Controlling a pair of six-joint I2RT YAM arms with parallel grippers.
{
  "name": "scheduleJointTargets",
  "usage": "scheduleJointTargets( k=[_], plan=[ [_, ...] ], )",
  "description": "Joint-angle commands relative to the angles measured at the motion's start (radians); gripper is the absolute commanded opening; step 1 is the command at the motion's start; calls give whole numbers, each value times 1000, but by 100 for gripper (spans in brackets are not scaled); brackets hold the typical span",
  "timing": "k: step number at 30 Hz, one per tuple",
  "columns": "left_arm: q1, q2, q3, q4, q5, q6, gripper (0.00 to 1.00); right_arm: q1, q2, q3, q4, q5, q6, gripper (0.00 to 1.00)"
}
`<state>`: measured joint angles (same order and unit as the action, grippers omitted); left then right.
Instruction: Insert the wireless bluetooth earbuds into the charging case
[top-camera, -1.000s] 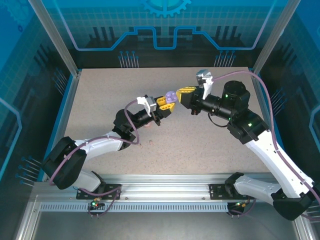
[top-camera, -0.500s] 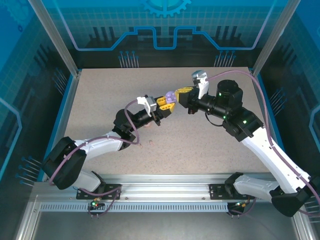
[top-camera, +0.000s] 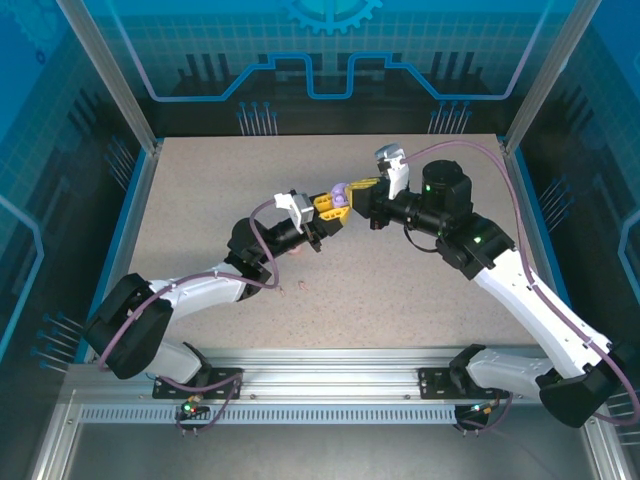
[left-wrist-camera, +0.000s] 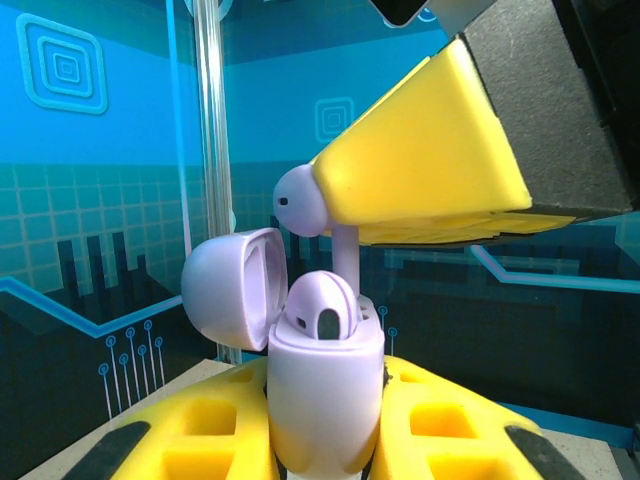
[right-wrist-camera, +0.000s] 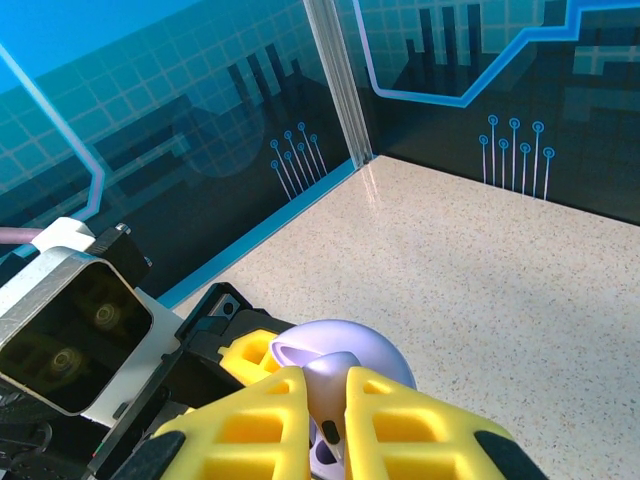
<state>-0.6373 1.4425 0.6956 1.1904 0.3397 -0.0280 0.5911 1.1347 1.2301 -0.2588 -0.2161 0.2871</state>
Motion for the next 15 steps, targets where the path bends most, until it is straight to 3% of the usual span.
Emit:
scheduleJointTargets(
  k=[1,15],
  plan=[
    [-7,-25,35,24,23,-12,0,16,0,-14,19,9,4,13],
    [-9,-25,34,25,15,-9,0,16,3,-26,-12,5,-15,13]
  ],
)
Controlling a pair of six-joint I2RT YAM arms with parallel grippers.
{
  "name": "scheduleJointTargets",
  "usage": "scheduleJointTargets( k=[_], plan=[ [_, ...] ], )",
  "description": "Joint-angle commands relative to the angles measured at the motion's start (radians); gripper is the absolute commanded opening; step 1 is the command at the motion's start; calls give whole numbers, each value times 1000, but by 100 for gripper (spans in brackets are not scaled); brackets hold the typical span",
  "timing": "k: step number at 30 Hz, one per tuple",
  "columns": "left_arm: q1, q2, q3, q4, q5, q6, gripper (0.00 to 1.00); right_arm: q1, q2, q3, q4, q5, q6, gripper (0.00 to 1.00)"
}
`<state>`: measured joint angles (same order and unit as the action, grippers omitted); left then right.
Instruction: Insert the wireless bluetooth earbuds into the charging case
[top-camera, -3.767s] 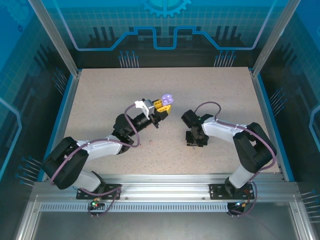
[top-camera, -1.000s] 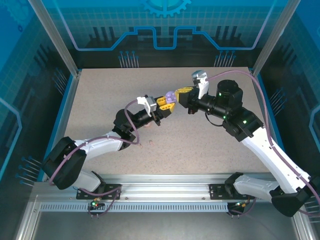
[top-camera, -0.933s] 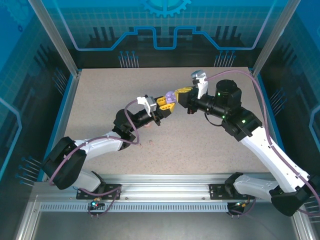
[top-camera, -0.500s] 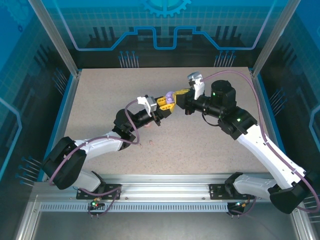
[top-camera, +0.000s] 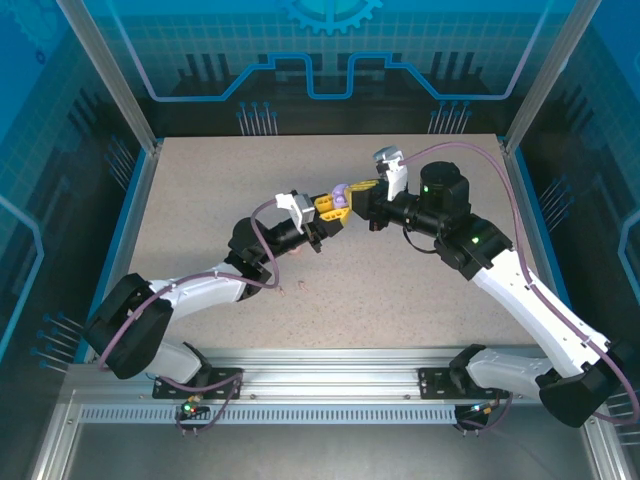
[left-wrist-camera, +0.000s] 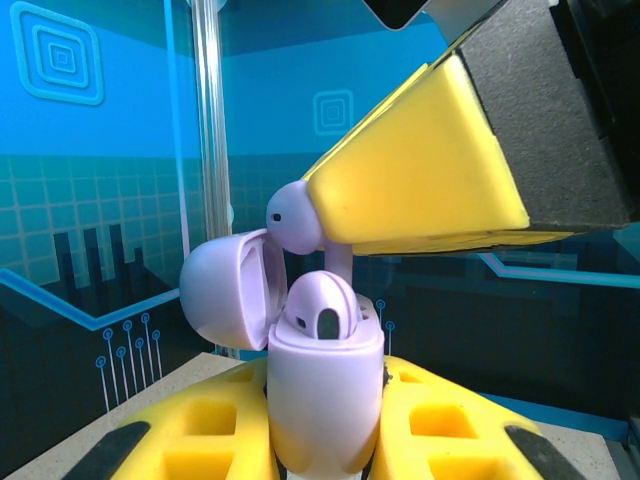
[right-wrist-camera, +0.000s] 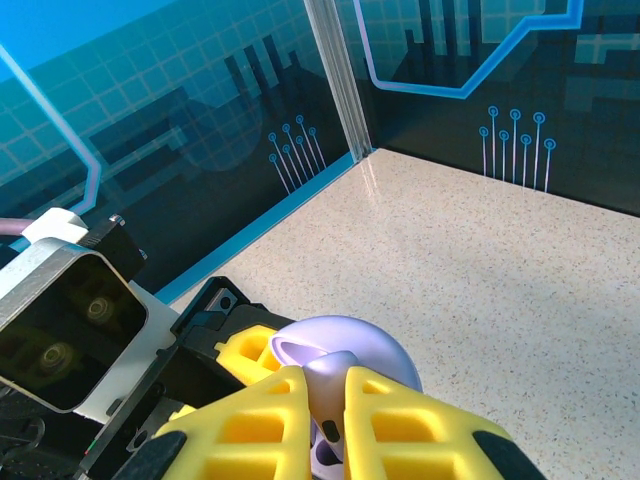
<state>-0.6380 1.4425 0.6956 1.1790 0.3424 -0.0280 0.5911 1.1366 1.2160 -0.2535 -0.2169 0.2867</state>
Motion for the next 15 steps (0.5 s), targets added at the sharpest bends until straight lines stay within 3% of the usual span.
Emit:
scheduleJointTargets(
  k=[1,15],
  plan=[
    [-8,-25,33,36,11,-10,0,16,0,-15,-22,6,-18,13],
    [-8,-27,36,32,6,-7,0,16,7,-19,-72,-7,-35,15]
  ],
)
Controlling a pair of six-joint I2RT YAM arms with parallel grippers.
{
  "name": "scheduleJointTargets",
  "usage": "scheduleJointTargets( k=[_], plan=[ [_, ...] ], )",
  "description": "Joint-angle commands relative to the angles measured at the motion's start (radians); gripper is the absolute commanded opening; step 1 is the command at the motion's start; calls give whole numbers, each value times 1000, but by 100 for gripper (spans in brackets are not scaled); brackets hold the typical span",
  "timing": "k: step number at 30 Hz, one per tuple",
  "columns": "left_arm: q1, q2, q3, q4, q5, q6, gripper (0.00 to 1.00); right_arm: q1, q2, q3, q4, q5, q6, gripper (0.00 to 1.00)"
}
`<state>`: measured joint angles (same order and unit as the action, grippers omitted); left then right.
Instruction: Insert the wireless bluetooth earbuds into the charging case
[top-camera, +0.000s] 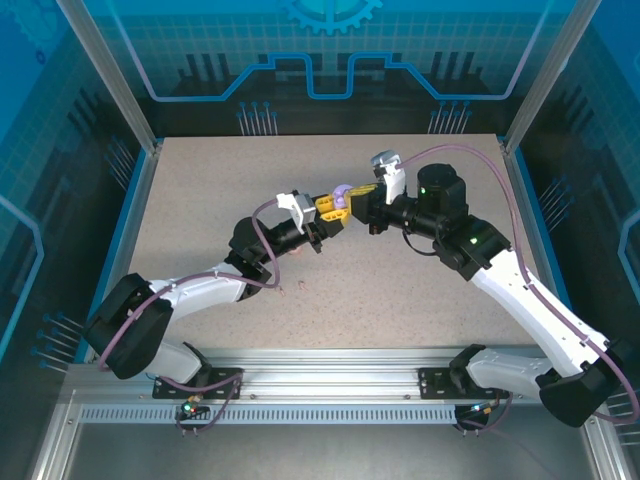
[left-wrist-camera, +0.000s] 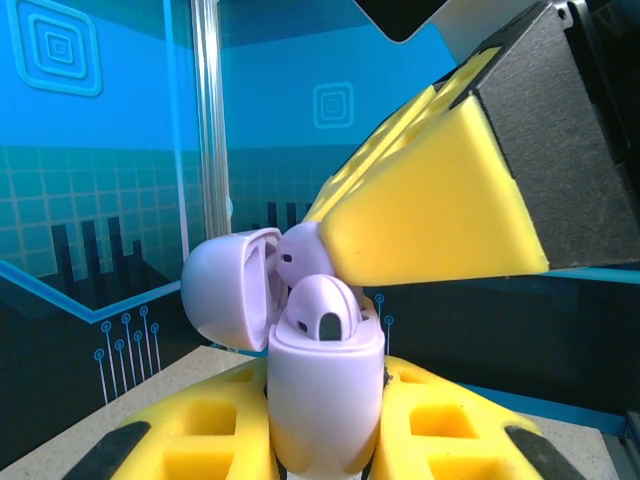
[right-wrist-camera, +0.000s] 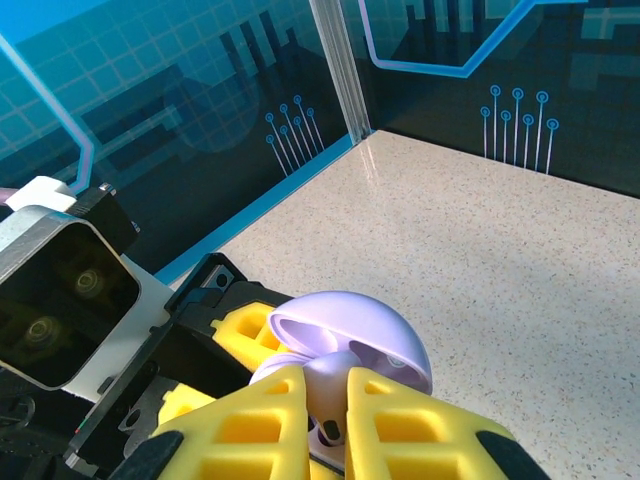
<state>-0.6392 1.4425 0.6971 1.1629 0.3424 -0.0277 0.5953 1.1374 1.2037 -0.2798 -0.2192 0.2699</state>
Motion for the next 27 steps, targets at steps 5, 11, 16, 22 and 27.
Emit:
scheduleJointTargets(
  k=[5,11,16,22,27],
  plan=[
    [-8,-25,34,44,9,-8,0,10,-1,5,-39,40,2,33],
    [-8,-25,33,40,9,-7,0,-2,-43,30,-15,76,47,43],
    [-9,-24,32,40,10,-7,0,-9,-81,59,-16,76,69,48],
    [-10,-19,35,39,9,-9,0,-37,-105,76,-27,76,96,57],
    [-9,-15,40,23,18,-14,0,-89,-48,136,-122,95,122,66]
  ],
)
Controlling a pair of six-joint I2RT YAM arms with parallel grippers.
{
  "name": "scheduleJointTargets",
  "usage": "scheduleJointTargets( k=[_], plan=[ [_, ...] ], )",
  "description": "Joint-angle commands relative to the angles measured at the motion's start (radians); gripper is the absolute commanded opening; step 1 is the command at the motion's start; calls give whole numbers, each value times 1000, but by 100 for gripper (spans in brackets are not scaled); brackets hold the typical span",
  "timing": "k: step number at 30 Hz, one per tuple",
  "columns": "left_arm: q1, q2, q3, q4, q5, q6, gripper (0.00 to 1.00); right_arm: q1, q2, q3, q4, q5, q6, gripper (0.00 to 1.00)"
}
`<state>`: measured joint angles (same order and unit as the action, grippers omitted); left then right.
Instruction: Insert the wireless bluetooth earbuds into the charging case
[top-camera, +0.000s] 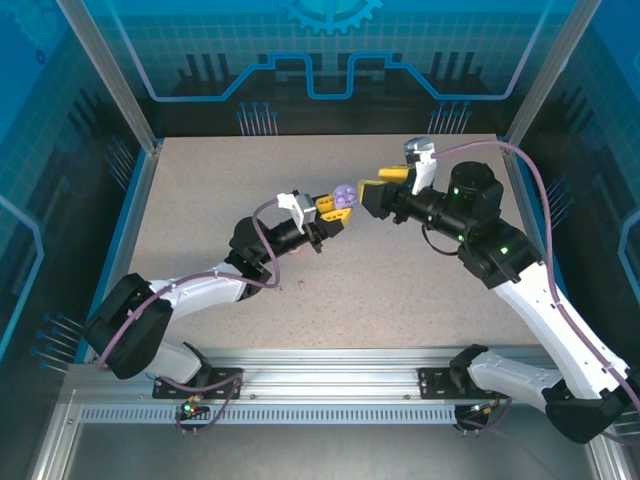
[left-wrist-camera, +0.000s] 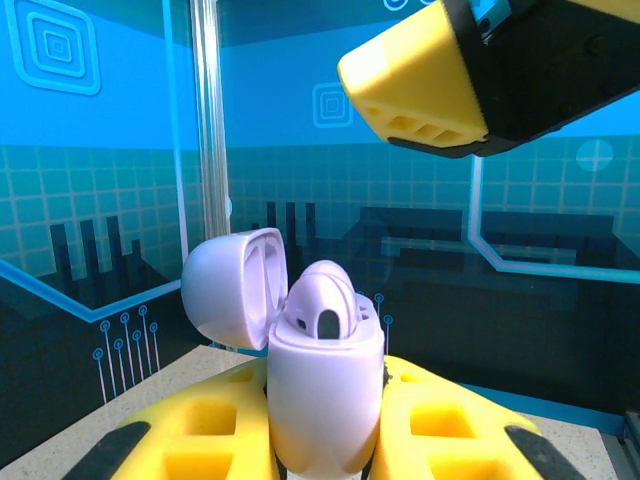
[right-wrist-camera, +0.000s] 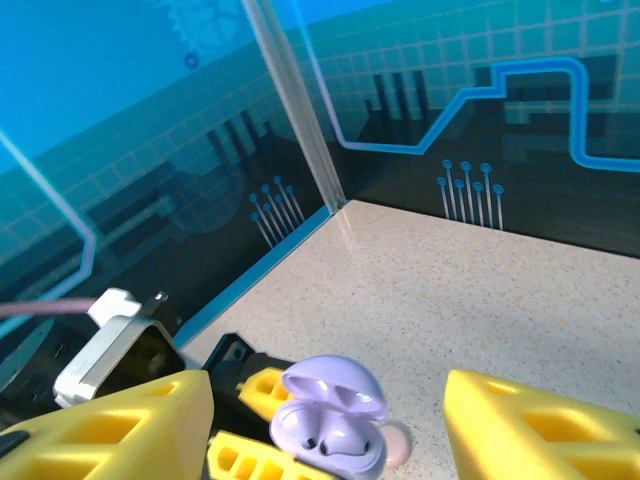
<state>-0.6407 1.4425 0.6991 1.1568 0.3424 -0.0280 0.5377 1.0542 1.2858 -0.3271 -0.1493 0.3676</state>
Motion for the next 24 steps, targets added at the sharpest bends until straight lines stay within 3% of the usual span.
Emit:
scheduleJointTargets(
  k=[1,16,24],
  plan=[
    [-7,-15,41,17,20,-13,0,-40,58,77,-109,33,28,67],
    [-7,2,45,-20,62,-18,0,-79,424,422,-423,23,17,66],
    [-8,20,50,-9,28,-13,0,-69,437,389,-471,-41,2,63]
  ],
)
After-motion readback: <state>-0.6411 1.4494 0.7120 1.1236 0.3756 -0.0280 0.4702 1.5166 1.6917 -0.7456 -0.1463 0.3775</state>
